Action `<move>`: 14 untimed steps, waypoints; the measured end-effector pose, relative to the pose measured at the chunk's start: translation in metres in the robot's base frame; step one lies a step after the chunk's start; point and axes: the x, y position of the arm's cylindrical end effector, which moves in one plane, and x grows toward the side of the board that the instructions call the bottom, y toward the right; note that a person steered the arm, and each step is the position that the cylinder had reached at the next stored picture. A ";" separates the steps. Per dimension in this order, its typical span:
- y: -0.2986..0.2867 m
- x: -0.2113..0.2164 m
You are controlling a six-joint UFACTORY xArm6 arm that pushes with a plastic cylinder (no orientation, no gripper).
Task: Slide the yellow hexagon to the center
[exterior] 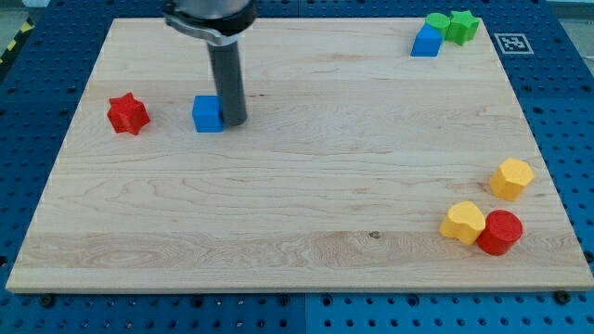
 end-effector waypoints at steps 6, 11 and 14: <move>0.316 -0.011; 0.439 0.135; 0.335 0.108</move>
